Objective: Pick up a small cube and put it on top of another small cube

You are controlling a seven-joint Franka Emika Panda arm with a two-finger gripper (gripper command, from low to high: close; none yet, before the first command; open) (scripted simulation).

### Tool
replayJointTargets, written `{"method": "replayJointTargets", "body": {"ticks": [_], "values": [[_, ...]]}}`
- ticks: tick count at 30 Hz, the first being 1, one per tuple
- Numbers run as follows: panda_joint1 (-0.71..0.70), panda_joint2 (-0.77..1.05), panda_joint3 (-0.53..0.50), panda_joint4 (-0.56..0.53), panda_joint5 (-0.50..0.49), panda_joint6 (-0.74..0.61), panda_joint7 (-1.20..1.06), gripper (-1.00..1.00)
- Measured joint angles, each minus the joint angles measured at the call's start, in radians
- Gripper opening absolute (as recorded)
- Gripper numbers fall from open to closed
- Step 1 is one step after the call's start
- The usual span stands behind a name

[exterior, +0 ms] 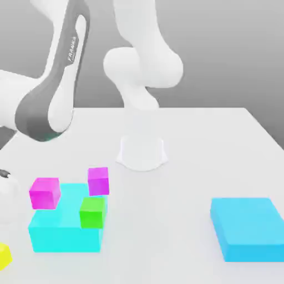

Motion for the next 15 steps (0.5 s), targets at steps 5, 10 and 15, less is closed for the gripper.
{"method": "replayJointTargets", "body": {"ticks": [5, 10, 15], "values": [[-0.055, 0.176, 0.034, 0.032, 0.059, 0.113, -0.049, 0.0], [-0.057, 0.2, 0.036, 0.037, 0.062, 0.131, -0.051, -1.0], [-0.055, 0.143, 0.033, 0.024, 0.058, 0.087, -0.048, -1.0]]}}
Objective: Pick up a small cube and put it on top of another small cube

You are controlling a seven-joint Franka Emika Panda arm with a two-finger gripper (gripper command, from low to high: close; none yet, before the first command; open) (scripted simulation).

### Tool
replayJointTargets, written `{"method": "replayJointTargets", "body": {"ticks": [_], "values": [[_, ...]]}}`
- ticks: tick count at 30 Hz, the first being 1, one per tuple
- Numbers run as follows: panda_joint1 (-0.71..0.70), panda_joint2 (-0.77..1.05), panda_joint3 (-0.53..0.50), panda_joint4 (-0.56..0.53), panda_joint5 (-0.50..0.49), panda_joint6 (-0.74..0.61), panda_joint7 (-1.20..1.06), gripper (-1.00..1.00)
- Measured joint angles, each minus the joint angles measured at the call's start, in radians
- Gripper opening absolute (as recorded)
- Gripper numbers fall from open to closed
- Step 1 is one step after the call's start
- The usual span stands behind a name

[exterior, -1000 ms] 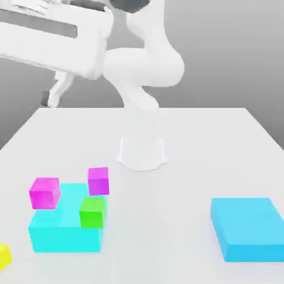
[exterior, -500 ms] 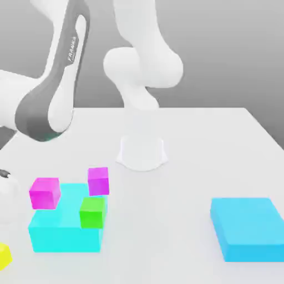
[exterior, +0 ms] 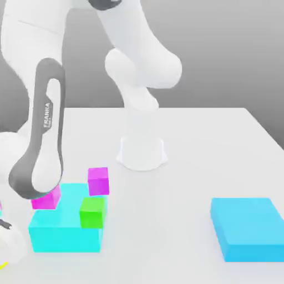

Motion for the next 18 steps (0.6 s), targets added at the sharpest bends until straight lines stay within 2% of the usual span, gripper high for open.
{"method": "replayJointTargets", "body": {"ticks": [2, 12, 18], "values": [[0.007, -0.069, -0.008, -0.018, -0.01, -0.053, 0.009, -1.0], [0.132, -0.392, -0.066, -0.246, -0.222, -0.18, 0.375, -1.0], [0.163, -0.601, -0.051, -0.39, -0.274, -0.25, 0.557, -1.0]]}}
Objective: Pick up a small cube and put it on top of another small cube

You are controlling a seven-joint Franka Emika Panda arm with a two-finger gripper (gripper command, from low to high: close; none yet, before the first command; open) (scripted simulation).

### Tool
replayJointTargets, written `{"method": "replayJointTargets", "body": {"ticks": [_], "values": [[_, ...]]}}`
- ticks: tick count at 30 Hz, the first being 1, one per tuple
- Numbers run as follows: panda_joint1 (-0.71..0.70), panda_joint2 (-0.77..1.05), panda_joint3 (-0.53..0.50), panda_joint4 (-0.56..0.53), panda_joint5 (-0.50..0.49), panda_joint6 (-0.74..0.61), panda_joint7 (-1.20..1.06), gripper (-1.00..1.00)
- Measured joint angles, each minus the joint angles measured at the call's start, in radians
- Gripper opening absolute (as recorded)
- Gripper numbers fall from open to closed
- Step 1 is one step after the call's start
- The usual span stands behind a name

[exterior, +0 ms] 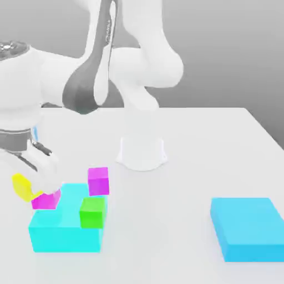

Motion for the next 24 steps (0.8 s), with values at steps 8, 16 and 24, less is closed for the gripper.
{"method": "replayJointTargets", "body": {"ticks": [8, 16, 24], "values": [[0.017, -0.29, 0.046, -0.198, 0.06, -0.074, 0.15, -1.0], [0.065, -0.491, 0.06, -0.379, 0.186, -0.073, 0.218, -1.0], [0.064, -0.339, 0.061, -0.428, 0.19, 0.129, 0.219, 1.0]]}}
